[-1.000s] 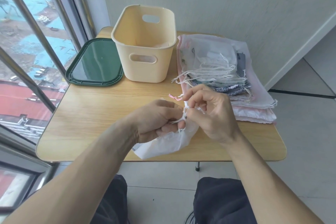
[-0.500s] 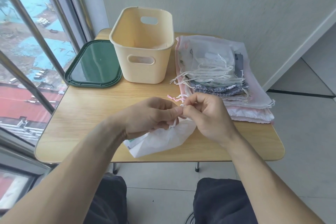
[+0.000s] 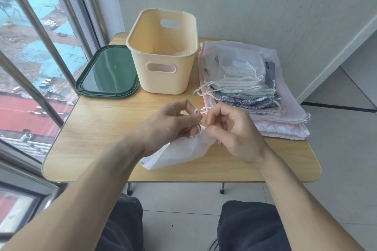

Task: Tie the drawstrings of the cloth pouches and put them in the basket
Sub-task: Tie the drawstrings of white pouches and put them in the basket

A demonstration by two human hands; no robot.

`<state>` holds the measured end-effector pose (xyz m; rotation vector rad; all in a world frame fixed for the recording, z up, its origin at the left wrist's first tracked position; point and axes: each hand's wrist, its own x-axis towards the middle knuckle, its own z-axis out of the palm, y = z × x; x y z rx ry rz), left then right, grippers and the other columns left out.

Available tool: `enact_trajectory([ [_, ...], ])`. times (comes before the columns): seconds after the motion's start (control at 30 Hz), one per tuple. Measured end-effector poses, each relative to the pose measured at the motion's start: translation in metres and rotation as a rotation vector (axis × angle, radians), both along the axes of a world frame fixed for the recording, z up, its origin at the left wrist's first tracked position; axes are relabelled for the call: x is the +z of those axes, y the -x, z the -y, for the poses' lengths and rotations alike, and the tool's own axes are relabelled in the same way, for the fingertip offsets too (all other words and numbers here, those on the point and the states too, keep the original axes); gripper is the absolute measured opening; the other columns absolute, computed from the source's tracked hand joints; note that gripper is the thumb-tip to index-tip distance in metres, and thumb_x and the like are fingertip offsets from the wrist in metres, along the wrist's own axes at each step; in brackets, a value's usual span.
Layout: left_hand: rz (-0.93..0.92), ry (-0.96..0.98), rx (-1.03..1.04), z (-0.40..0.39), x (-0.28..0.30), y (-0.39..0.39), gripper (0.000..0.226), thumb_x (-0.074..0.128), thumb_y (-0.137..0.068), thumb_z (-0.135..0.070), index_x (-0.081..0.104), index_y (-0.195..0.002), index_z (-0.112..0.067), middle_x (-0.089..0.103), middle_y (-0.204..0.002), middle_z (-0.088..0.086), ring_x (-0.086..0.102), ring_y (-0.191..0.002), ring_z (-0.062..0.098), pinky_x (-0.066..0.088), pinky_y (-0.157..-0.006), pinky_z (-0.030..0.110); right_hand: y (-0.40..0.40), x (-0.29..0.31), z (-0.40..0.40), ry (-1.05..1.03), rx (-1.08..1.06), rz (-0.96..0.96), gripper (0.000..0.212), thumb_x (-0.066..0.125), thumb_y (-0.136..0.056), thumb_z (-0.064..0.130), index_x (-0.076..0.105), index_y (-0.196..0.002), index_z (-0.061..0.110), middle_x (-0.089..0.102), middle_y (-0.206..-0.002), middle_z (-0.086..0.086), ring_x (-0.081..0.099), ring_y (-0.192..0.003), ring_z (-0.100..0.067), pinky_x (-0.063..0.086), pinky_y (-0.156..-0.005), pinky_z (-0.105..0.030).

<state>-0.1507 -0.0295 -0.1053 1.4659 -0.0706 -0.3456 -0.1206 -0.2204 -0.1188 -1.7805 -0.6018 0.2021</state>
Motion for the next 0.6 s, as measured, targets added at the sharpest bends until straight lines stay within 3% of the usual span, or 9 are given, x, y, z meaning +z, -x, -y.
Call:
enact_trajectory([
  [0.1, 0.047, -0.058, 0.047, 0.001, 0.001, 0.002, 0.014, 0.055, -0.100, -0.013, 0.047, -0.092, -0.007, 0.060, -0.061, 0.009, 0.038, -0.061, 0.022, 0.030, -0.053, 0.028, 0.002, -0.003, -0.001, 0.121, -0.009, 0.103, 0.007, 0.070, -0.073, 0.022, 0.065, -0.075, 0.018, 0.047, -0.075, -0.008, 0.044, -0.072, -0.030, 0.037, -0.063, -0.035],
  [0.3, 0.121, -0.119, -0.031, -0.001, 0.000, 0.004, 0.020, 0.053, -0.098, -0.023, 0.043, -0.094, -0.006, 0.065, -0.071, 0.012, 0.042, -0.050, 0.019, 0.030, -0.050, 0.028, 0.003, -0.002, 0.000, 0.188, -0.047, 0.222, 0.014, 0.070, -0.073, 0.032, 0.068, -0.079, 0.019, 0.053, -0.082, -0.004, 0.044, -0.068, -0.012, 0.034, -0.061, -0.017],
  [0.47, 0.124, -0.168, -0.068, 0.000, -0.005, 0.003, 0.027, 0.054, -0.092, -0.033, 0.045, -0.094, -0.008, 0.062, -0.070, 0.009, 0.043, -0.054, 0.020, 0.034, -0.052, 0.028, 0.005, -0.003, -0.002, 0.260, -0.096, 0.331, 0.011, 0.080, -0.072, 0.015, 0.070, -0.076, 0.019, 0.059, -0.084, 0.004, 0.049, -0.069, -0.010, 0.036, -0.064, -0.011],
  [0.6, 0.122, -0.221, -0.070, 0.000, -0.009, 0.002, 0.017, 0.050, -0.101, -0.024, 0.047, -0.093, -0.010, 0.060, -0.072, 0.010, 0.045, -0.056, 0.018, 0.037, -0.055, 0.027, 0.007, -0.005, -0.006, 0.259, -0.121, 0.390, 0.014, 0.084, -0.073, 0.005, 0.072, -0.073, 0.013, 0.061, -0.083, 0.001, 0.055, -0.074, 0.003, 0.038, -0.065, -0.003],
])
